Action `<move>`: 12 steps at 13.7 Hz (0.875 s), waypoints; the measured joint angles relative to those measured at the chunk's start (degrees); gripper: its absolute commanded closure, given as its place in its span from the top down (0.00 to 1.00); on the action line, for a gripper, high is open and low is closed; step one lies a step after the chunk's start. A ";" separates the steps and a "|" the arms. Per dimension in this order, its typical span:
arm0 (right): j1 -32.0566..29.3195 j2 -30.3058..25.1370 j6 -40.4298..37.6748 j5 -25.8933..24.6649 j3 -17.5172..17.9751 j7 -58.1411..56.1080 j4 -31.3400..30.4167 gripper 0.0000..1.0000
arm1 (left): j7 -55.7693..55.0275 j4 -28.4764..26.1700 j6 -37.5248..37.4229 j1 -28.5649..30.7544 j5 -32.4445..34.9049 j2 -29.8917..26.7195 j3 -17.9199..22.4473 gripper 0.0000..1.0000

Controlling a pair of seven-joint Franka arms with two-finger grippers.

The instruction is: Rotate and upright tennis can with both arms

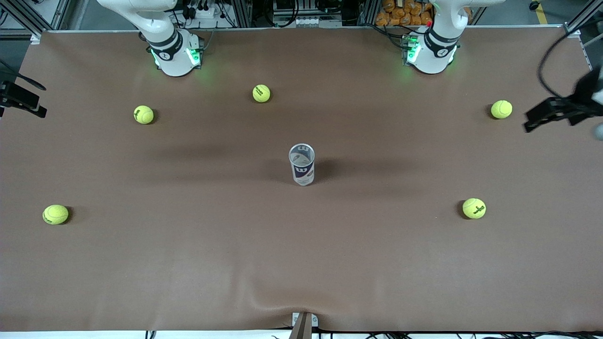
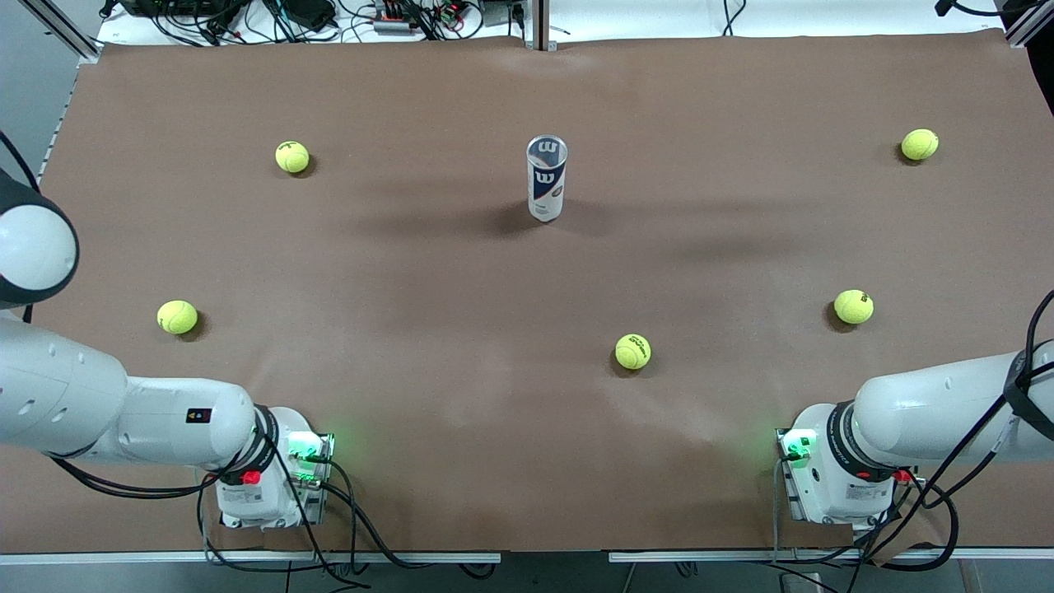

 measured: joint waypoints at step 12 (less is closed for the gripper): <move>0.00 0.00 0.00 0.00 0.00 0.00 0.00 1.00 | 4.82 -4.43 0.06 -0.87 -1.85 -4.60 1.17 1.00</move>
